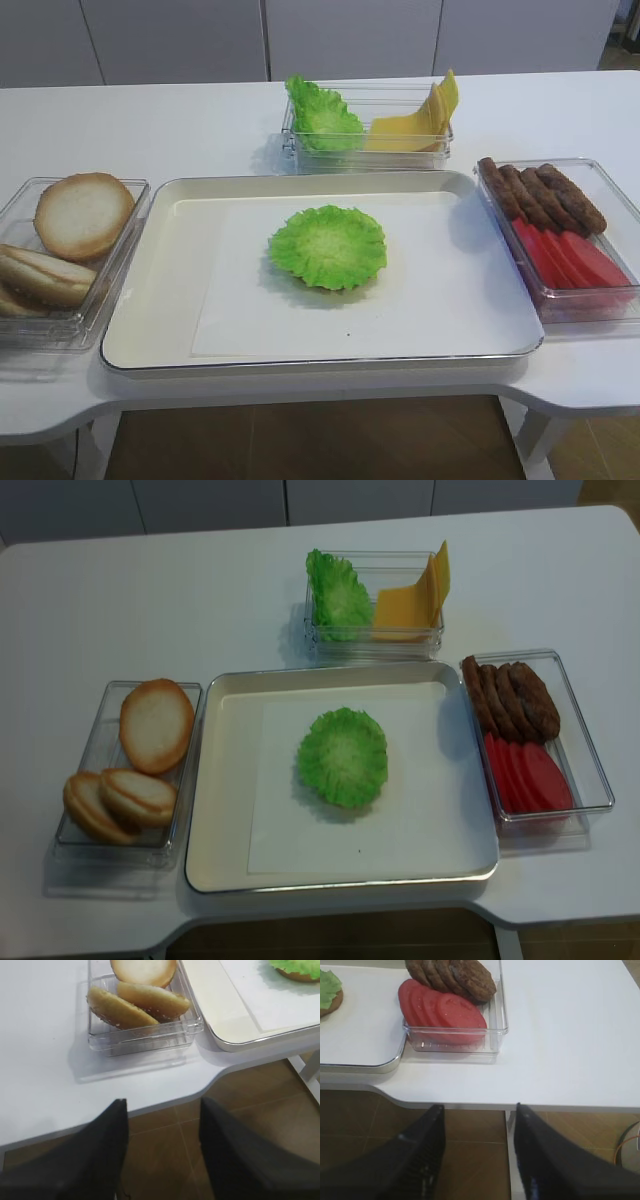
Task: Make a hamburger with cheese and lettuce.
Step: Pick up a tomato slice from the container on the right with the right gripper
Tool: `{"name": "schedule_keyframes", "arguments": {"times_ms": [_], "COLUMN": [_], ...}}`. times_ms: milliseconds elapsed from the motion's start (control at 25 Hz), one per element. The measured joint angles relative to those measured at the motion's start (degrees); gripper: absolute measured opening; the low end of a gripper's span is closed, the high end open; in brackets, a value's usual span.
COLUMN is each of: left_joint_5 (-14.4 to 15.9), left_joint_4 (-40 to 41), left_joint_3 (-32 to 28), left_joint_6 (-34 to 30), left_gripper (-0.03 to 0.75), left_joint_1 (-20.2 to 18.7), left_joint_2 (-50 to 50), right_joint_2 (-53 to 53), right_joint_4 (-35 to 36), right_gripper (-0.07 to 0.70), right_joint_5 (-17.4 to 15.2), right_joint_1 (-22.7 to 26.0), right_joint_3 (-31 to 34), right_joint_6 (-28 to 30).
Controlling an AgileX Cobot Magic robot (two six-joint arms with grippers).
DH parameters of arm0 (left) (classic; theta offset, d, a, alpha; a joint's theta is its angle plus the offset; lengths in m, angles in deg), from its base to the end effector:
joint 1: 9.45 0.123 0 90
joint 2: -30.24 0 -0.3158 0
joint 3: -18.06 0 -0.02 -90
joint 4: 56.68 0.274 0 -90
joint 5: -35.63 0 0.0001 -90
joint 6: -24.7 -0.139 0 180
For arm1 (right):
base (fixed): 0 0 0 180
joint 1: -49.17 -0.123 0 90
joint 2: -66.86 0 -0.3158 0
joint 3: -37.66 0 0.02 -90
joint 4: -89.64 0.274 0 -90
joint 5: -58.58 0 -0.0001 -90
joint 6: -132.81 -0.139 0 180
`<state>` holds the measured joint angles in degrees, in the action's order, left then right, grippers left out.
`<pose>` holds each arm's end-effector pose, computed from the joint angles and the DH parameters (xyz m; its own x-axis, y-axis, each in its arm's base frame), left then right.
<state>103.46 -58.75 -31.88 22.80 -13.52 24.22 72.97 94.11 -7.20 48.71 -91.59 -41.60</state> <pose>0.0168 -0.0059 0.2488 -0.5525 0.0589 -0.8314 0.1095 0.9940 -0.0024 0.0212 0.0101 0.2484 -0.5328 -0.0696 -0.8434 -0.1030 0.9945 -0.0170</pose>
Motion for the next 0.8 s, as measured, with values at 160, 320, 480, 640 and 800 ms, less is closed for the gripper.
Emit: {"name": "schedule_keyframes", "arguments": {"times_ms": [160,320,480,640,800], "left_joint_5": [0.0,0.0,0.0,0.0,0.0], "left_joint_4": [0.0,0.0,0.0,0.0,0.0], "left_joint_3": [0.0,0.0,0.0,0.0,0.0], "left_joint_6": [0.0,0.0,0.0,0.0,0.0], "left_gripper": [0.342,0.342,0.342,0.342,0.342], "left_joint_1": [0.0,0.0,0.0,0.0,0.0], "left_joint_2": [0.0,0.0,0.0,0.0,0.0], "right_joint_2": [0.0,0.0,0.0,0.0,0.0], "right_joint_4": [0.0,0.0,0.0,0.0,0.0], "right_gripper": [0.343,0.343,0.343,0.343,0.343], "right_joint_5": [0.0,0.0,0.0,0.0,0.0], "right_joint_1": [0.0,0.0,0.0,0.0,0.0], "right_joint_3": [0.0,0.0,0.0,0.0,0.0], "right_joint_6": [0.0,0.0,0.0,0.0,0.0]}}
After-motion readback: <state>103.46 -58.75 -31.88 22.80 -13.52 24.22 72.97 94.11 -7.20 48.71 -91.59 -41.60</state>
